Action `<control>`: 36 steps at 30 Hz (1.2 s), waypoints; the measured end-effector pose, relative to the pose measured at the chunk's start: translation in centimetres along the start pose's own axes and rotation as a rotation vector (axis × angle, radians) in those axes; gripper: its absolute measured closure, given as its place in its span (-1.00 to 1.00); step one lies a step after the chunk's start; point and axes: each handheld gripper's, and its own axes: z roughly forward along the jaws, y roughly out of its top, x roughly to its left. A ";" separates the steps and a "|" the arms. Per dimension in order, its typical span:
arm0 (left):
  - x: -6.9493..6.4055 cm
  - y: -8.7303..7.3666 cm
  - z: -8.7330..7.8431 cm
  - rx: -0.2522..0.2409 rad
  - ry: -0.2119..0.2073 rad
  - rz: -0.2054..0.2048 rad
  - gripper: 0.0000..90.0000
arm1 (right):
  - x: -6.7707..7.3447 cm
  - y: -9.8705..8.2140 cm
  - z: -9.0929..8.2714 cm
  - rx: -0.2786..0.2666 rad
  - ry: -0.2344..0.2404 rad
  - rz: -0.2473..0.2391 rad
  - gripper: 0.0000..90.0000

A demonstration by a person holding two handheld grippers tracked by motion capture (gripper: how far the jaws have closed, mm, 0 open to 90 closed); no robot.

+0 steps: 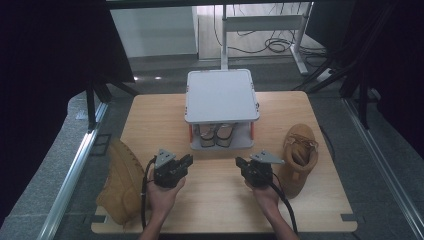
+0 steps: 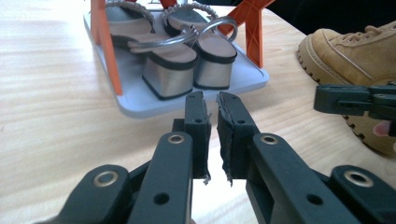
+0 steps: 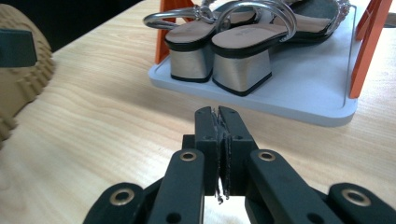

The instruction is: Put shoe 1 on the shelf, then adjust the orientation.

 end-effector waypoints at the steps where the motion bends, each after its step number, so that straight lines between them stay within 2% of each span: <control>1: 0.0 -0.2 -0.3 0.001 0.002 0.005 0.84 | 0.0 -0.1 -0.3 -0.002 0.006 0.002 0.94; 9: 0.5 -1.7 -2.9 -0.011 -0.003 0.012 0.83 | 0.2 -1.3 -2.0 0.011 0.029 -0.019 0.94; 17: 0.9 -2.6 -4.6 0.000 -0.011 0.026 0.82 | 0.4 -2.4 -3.3 0.040 0.037 -0.051 0.93; 27: 0.9 -2.6 -6.6 -0.035 0.012 0.044 0.83 | 0.1 -3.5 -4.1 0.071 0.038 -0.079 0.93; 36: 1.7 -2.4 -9.9 -0.093 0.025 0.027 0.83 | -0.1 -3.9 -4.5 0.073 0.034 -0.097 0.92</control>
